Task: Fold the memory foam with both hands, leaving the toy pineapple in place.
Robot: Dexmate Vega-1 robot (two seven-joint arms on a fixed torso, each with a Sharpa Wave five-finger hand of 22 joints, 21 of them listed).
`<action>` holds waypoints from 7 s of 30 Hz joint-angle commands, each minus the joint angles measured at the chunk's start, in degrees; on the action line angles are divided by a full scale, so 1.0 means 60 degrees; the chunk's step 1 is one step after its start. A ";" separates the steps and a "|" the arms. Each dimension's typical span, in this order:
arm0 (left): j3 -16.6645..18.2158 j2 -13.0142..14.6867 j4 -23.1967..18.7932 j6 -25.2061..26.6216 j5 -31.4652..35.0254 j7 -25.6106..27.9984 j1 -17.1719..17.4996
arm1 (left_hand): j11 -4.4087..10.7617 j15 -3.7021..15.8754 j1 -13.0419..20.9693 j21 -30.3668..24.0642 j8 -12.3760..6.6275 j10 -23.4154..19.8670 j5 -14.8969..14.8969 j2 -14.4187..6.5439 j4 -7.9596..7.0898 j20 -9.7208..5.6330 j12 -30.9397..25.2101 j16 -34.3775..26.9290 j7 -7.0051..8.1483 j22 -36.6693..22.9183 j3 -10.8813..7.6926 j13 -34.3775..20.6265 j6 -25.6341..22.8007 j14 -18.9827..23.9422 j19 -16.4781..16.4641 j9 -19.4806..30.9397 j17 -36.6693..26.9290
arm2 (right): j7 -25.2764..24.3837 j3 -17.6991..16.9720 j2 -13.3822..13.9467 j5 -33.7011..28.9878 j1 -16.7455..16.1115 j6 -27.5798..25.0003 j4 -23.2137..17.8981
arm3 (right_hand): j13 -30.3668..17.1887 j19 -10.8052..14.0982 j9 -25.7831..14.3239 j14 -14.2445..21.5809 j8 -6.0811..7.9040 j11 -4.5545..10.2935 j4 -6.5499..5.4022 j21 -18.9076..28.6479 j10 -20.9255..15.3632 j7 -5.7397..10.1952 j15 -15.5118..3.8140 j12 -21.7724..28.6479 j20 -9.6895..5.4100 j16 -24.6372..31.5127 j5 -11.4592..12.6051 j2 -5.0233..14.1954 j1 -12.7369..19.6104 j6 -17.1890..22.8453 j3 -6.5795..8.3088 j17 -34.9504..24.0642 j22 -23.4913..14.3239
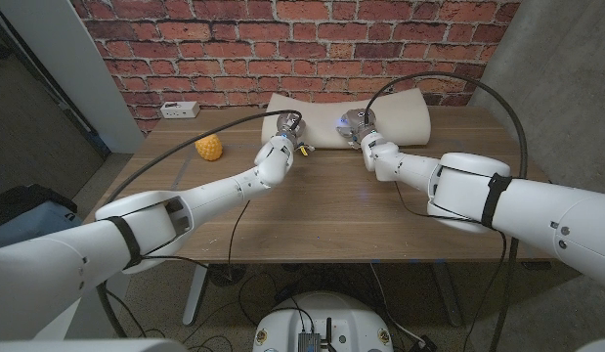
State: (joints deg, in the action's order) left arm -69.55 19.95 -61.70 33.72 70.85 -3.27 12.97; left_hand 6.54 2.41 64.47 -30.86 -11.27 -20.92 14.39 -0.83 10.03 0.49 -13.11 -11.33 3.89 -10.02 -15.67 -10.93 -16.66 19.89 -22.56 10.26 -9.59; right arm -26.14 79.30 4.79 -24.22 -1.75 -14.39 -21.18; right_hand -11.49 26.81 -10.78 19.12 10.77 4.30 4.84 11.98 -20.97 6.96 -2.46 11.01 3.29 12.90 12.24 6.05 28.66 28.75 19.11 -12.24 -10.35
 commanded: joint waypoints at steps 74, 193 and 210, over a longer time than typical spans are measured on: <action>0.1405 0.3061 -0.4501 -0.1832 -0.1472 0.4219 0.2675 | 0.0573 0.1777 0.1501 -0.2158 -0.1480 -0.6964 -0.0685 -0.1054 -0.0142 -0.1253 -0.1601 -0.0477 -0.0136 -0.0133 -0.0878 -0.1395 -0.7679 0.7733 -0.2704 0.0552 -0.0145 | 0.1713 -0.3357 0.5030 -0.2309 -0.3826 -0.4265 -1.1078 | -0.0027 -0.0763 -0.0044 -0.0369 0.0033 -0.0689 -0.0923 -0.0125 0.0209 -0.0433 -0.0303 0.0037 0.0534 -0.0067 -0.0092 -0.0161 -0.2049 -0.0244 -0.0865 -0.0151 -0.0080; 0.5146 0.3868 -0.9048 -0.1959 -0.2879 0.2505 0.7113 | -0.0770 -0.0173 -0.4214 0.0475 0.0063 -0.0274 -0.0628 -0.1267 -0.1400 0.0711 0.0142 0.0142 0.0005 -0.0032 -0.0399 -0.0079 -0.1824 0.0208 0.1009 0.0039 -0.0066 | 0.2505 -0.4062 0.4454 -0.3614 -0.4483 -0.3968 -0.9840 | -0.0010 -0.0379 -0.0011 0.0174 0.0187 -0.0607 -0.1424 0.0098 -0.0391 -0.0460 -0.0530 0.0180 0.0194 0.0025 0.0098 0.0706 -0.2133 0.0487 0.0142 -0.0041 -0.0058; 0.3353 0.3344 -0.7586 -0.0041 0.0670 -0.2142 0.4965 | -0.0474 -0.0215 -0.5643 0.2076 0.0303 0.3141 -0.0507 -0.0253 -0.1479 -0.0052 0.0489 0.0275 0.0240 -0.0049 -0.0492 0.0027 0.1964 -0.3197 0.3205 0.0003 -0.0043 | 0.2381 -0.3732 0.4234 -0.3197 -0.3959 -0.4212 -0.9004 | -0.0009 -0.0376 -0.0011 0.0192 0.0161 -0.0622 -0.1478 0.0094 -0.0402 -0.0456 -0.0547 0.0163 0.0179 0.0007 0.0084 0.0659 -0.2144 0.0488 0.0235 -0.0026 -0.0056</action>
State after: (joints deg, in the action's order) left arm -42.72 40.19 -113.06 31.47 62.79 -0.19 51.40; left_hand 3.07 1.22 33.23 -21.53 -9.69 -9.25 10.57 -5.65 0.12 1.53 -10.33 -9.70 3.73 -10.16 -21.00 -10.66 -12.92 7.34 -7.84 10.23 -9.89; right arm -11.31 55.90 30.60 -45.03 -27.20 -38.44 -77.79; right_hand -11.49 24.05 -10.66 19.96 11.89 0.93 -4.03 12.41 -22.94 4.10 -2.45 11.91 4.61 12.96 12.53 9.52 16.00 31.42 19.95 -12.24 -10.51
